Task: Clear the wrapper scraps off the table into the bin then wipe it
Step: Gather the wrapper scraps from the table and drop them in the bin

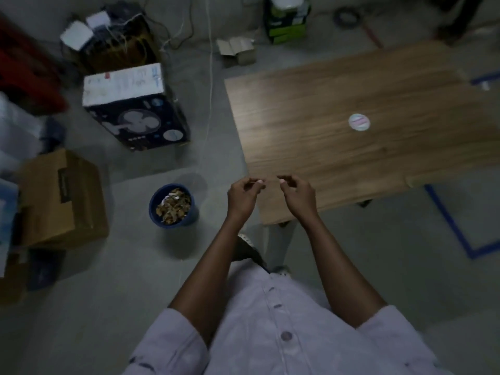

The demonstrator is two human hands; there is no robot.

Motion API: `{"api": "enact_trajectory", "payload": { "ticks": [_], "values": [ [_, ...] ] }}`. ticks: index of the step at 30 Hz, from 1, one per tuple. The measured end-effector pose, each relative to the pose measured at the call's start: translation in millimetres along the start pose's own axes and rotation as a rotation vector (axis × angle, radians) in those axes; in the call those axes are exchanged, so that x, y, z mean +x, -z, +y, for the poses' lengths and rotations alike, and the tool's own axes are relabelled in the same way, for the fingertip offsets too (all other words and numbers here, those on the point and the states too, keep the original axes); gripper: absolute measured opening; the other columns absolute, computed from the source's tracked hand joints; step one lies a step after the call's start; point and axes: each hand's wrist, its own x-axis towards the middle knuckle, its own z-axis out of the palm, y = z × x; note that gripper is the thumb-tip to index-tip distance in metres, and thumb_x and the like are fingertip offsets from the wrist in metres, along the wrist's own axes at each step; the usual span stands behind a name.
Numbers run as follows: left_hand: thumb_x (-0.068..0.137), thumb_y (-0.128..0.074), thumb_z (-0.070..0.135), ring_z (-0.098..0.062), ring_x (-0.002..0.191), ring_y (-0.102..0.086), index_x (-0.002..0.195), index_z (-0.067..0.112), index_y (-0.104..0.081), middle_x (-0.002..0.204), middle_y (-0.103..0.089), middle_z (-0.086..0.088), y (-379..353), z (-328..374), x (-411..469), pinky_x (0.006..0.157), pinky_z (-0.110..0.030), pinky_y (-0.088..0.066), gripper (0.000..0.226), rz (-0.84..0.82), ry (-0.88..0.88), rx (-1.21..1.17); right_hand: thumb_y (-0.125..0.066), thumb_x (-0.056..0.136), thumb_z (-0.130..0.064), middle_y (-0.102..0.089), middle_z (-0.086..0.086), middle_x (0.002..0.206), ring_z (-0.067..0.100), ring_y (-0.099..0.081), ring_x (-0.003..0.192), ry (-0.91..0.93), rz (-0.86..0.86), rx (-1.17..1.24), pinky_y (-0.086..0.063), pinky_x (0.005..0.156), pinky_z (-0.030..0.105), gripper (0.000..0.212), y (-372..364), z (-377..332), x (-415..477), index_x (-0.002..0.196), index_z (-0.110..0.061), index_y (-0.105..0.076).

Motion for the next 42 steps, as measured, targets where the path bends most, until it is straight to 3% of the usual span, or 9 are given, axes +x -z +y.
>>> {"api": "enact_trajectory", "payload": {
  "ticks": [6,11,19,25,30,33,37,40,42],
  "values": [
    [0.097,-0.067,0.021,-0.011,0.085,-0.071,0.101,0.016,-0.077,0.095,-0.078,-0.001,-59.5,15.1,11.3,0.077,-0.028,-0.055,0.012,-0.068,0.007,0.105,-0.061,0.097,-0.020,-0.068,0.003,0.115,0.012,-0.064,0.096,-0.089,0.174,0.025,-0.053,0.085,0.031,0.019,50.0,32.3,23.7,0.108,-0.027,-0.074],
    [0.097,-0.066,0.027,-0.008,0.090,-0.068,0.102,0.019,-0.077,0.097,-0.076,0.005,-109.6,23.8,36.5,0.075,-0.023,-0.048,0.014,-0.135,-0.146,0.381,-0.062,0.095,-0.022,-0.064,0.004,0.113,0.015,-0.066,0.093,-0.110,0.139,-0.035,-0.055,0.087,0.034,0.017,81.5,57.1,52.5,0.105,-0.028,-0.074],
    [0.098,-0.059,0.034,-0.025,0.117,-0.063,0.123,0.019,-0.071,0.126,-0.070,-0.005,-207.4,31.6,91.0,0.094,-0.035,-0.048,0.031,-0.328,-0.180,0.533,-0.063,0.093,-0.020,-0.063,0.009,0.128,0.030,-0.053,0.126,-0.212,0.067,-0.253,-0.042,0.103,0.033,0.028,141.9,124.2,127.4,0.120,-0.018,-0.070],
    [0.092,-0.056,0.036,-0.034,0.113,-0.058,0.122,0.012,-0.068,0.120,-0.068,-0.014,-262.9,37.2,99.9,0.094,-0.039,-0.043,0.040,-0.386,-0.251,0.613,-0.059,0.100,-0.035,-0.020,0.013,0.168,0.031,-0.013,0.156,-0.222,0.202,-0.390,-0.009,0.125,0.040,0.069,177.4,162.2,141.8,0.158,-0.011,-0.031],
    [0.091,-0.056,0.031,-0.036,0.106,-0.059,0.113,0.008,-0.070,0.113,-0.068,-0.017,-320.8,36.4,108.1,0.090,-0.040,-0.042,0.035,-0.285,-0.217,0.664,-0.044,0.102,-0.052,-0.009,0.024,0.168,0.040,-0.010,0.155,-0.297,0.430,-0.496,-0.013,0.126,0.053,0.079,205.0,207.2,140.4,0.160,-0.003,-0.022],
    [0.090,-0.061,0.021,-0.036,0.106,-0.058,0.110,0.009,-0.070,0.112,-0.066,-0.015,-351.4,39.1,111.5,0.090,-0.041,-0.044,0.025,-0.171,-0.202,0.634,-0.036,0.101,-0.058,-0.012,0.028,0.166,0.045,-0.009,0.154,-0.282,0.320,-0.586,-0.018,0.122,0.060,0.085,218.0,229.6,164.4,0.159,0.002,-0.020],
    [0.094,-0.058,0.021,-0.036,0.108,-0.059,0.109,0.006,-0.071,0.117,-0.068,-0.015,-379.9,42.7,110.9,0.095,-0.044,-0.047,0.025,-0.046,-0.214,0.586,-0.027,0.101,-0.059,-0.005,0.025,0.168,0.041,-0.002,0.156,-0.042,0.095,-0.802,-0.006,0.127,0.051,0.087,220.9,218.1,217.9,0.160,0.003,-0.011],
    [0.100,-0.045,0.022,-0.037,0.129,-0.055,0.125,0.000,-0.067,0.139,-0.060,-0.021,-399.4,45.5,121.1,0.110,-0.046,-0.042,0.040,0.001,-0.235,0.580,-0.045,0.098,-0.042,-0.008,0.024,0.168,0.040,-0.007,0.156,0.172,-0.052,-0.835,-0.009,0.127,0.049,0.082,213.6,207.5,278.2,0.160,0.002,-0.013],
    [0.102,-0.043,0.022,-0.036,0.139,-0.048,0.138,-0.001,-0.059,0.149,-0.053,-0.021,-408.9,50.4,134.1,0.114,-0.046,-0.039,0.046,0.014,-0.300,0.606,-0.057,0.097,-0.047,-0.018,0.021,0.167,0.037,-0.017,0.155,0.320,-0.130,-0.853,-0.016,0.126,0.047,0.085,206.1,198.5,331.2,0.159,-0.001,-0.021]
  ]
}}
